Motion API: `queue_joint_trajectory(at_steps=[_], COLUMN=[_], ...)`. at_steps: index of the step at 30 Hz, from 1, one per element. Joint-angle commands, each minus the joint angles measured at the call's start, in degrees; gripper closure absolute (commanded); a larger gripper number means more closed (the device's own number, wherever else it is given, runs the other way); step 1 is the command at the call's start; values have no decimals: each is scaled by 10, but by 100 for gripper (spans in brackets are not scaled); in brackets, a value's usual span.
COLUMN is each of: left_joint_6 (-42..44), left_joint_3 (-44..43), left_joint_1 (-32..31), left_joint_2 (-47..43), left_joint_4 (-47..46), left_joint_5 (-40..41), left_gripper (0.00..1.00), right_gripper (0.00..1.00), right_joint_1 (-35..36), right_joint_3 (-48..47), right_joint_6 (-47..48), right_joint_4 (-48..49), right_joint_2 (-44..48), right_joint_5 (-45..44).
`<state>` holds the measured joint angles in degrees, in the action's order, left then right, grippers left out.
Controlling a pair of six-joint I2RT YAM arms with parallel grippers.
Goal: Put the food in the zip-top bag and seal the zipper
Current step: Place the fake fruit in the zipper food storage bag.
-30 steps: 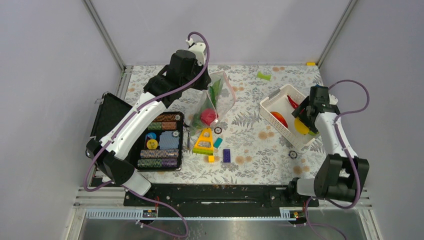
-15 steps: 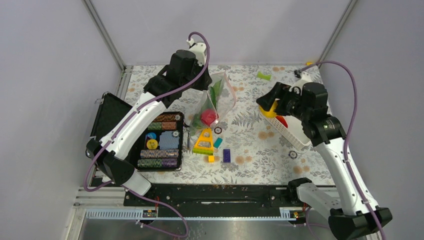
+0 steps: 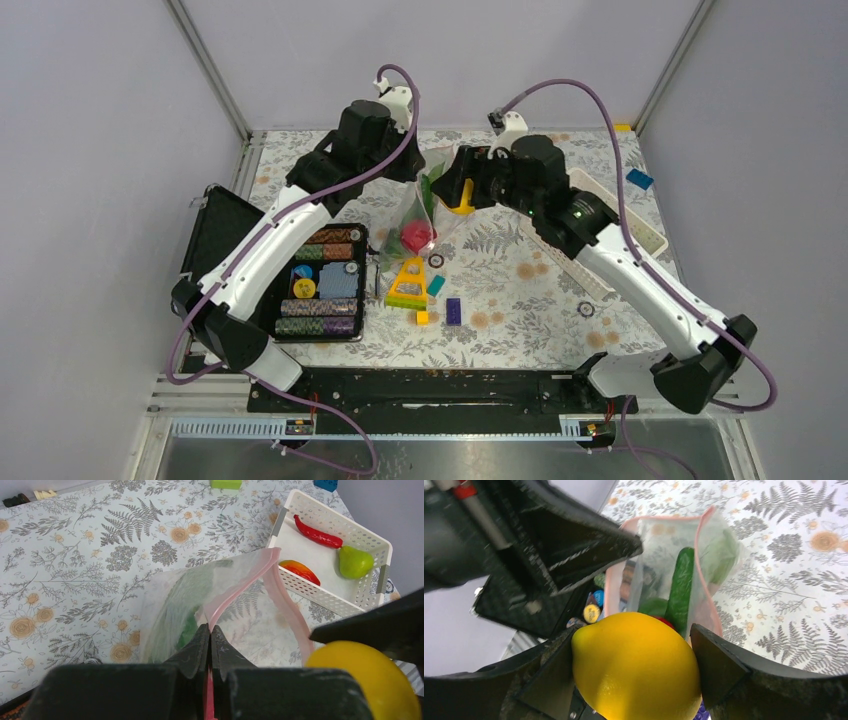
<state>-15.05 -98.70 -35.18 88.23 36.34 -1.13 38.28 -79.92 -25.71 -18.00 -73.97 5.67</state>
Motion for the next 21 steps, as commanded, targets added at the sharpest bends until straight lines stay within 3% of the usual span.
queue_joint_trajectory(at_steps=[1,7,21], left_joint_6=[-3,-4,-12], left_joint_3=[2,8,11], left_joint_1=[3,3,3], left_joint_2=[-33,-39,-41], left_joint_4=[-39,-42,-48], left_joint_5=[-14,-20,-3], left_gripper=[100,100,100], right_gripper=[47,37,6], right_joint_1=[12,18,44], right_joint_3=[-44,-60,-104], right_joint_6=[-1,-34,-45], right_joint_4=[37,32,0], right_joint_2=[-32,-70,-113], right_joint_5=[-104,-149,-158])
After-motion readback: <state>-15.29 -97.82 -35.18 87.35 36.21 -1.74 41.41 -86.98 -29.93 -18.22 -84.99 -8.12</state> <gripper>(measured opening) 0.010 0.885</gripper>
